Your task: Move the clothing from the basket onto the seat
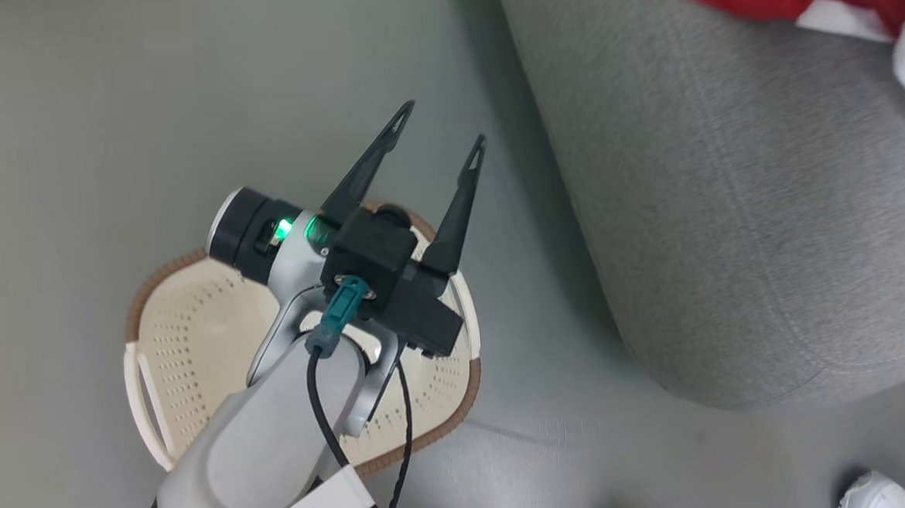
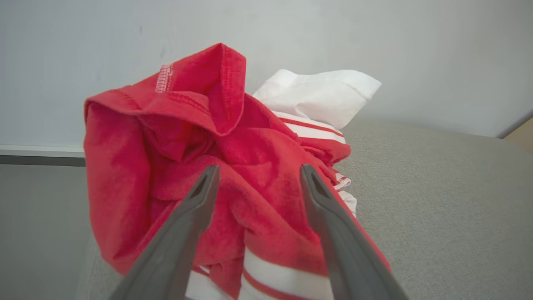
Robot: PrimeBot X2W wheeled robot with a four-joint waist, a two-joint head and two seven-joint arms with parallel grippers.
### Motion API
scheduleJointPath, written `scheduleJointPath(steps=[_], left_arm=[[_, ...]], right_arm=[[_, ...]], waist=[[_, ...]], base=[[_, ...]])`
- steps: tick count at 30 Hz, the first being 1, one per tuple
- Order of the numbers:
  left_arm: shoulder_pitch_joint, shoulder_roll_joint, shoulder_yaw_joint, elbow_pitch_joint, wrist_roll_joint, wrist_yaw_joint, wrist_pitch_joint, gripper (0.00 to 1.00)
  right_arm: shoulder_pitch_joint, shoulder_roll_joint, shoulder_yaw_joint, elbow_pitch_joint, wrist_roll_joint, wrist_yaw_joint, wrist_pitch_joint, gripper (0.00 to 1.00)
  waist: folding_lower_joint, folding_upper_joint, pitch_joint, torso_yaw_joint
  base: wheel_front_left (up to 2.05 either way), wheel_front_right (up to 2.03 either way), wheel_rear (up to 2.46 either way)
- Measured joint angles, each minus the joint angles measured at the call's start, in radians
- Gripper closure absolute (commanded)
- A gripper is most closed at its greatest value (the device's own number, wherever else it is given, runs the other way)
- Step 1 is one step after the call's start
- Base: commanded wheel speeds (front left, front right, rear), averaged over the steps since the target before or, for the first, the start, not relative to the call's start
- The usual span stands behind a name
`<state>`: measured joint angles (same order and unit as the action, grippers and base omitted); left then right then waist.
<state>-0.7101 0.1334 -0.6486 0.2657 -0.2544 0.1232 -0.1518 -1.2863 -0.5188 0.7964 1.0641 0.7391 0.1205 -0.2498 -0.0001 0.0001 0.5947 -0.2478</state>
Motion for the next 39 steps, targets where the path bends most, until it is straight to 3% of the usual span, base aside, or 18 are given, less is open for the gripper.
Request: scheduleJointPath(steps=[16, 25, 34, 39], left_arm=[[0.158, -0.008, 0.077, 0.091, -0.081, 0.000, -0.054, 0.00], [0.291, 0.008, 0.158, 0.117, -0.132, 0.001, -0.078, 0.00], [0.443, 0.019, 0.260, 0.123, -0.169, 0.001, -0.088, 0.00], [0.554, 0.029, 0.327, 0.108, -0.171, 0.001, -0.092, 0.00]], right_arm=[[0.167, 0.021, -0.008, -0.103, -0.020, 0.003, -0.004, 0.00], [0.312, 0.075, -0.012, -0.203, -0.035, 0.000, -0.004, 0.00], [0.493, 0.111, -0.031, -0.321, -0.036, -0.056, -0.004, 0.00], [0.616, 0.127, -0.043, -0.415, -0.048, -0.118, -0.004, 0.00]], waist=[[-0.0001, -0.0002, -0.221, 0.015], [-0.0001, -0.0003, -0.351, 0.051], [-0.0001, -0.0003, -0.482, 0.096], [-0.0001, -0.0002, -0.554, 0.123]], base=[[0.00, 0.00, 0.00], [0.00, 0.00, 0.00], [0.00, 0.00, 0.00], [0.00, 0.00, 0.00]])
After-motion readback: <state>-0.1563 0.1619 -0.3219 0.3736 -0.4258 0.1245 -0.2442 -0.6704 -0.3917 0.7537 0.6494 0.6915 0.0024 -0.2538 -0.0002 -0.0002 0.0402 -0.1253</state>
